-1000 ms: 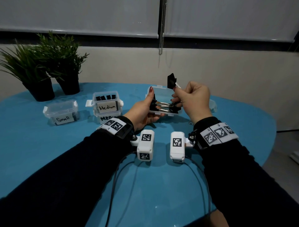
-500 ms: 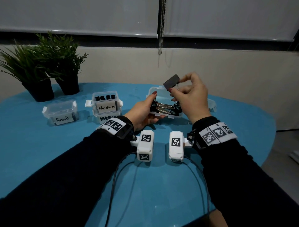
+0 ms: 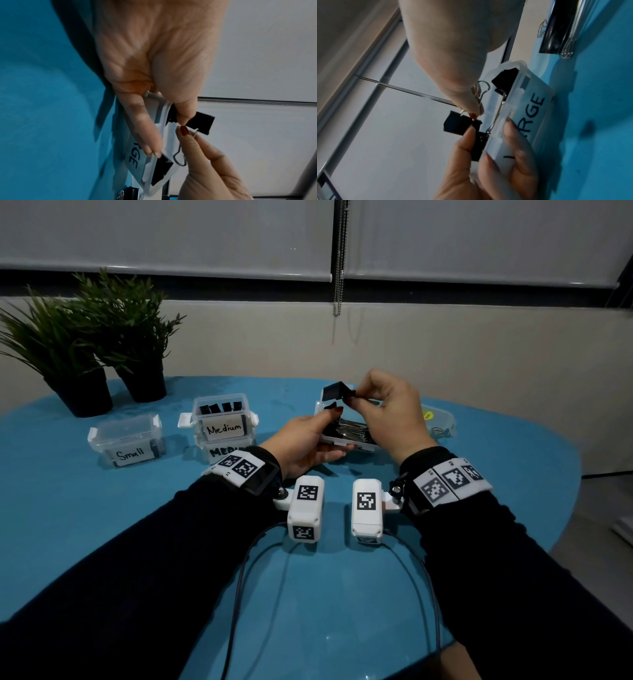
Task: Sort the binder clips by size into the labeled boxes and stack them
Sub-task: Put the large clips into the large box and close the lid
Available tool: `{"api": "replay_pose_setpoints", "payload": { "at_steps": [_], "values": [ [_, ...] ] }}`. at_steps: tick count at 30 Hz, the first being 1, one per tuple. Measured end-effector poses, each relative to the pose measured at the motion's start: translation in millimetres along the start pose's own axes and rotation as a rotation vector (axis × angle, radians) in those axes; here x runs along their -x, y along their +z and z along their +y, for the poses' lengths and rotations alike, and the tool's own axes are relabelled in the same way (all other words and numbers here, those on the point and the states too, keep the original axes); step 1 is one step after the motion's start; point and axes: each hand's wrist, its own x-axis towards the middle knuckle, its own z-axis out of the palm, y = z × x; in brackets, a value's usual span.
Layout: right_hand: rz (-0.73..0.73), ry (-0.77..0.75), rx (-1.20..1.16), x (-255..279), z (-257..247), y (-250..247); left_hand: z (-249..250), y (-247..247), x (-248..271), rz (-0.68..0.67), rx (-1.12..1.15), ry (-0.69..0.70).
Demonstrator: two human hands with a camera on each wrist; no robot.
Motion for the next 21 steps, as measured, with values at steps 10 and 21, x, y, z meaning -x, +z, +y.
{"api": "replay_pose_setpoints", "payload": {
  "at_steps": [10,21],
  "values": [
    [0.009,0.052,0.136,-0.2,5.4,1.7,-0.5,0.9,-0.4,-0.024,-0.014,0.000],
    [-0.309,0.043,0.583,-0.2,-3.7,0.2,-0.7,-1.6,-1.0,0.005,-0.001,0.013]
  ]
}}
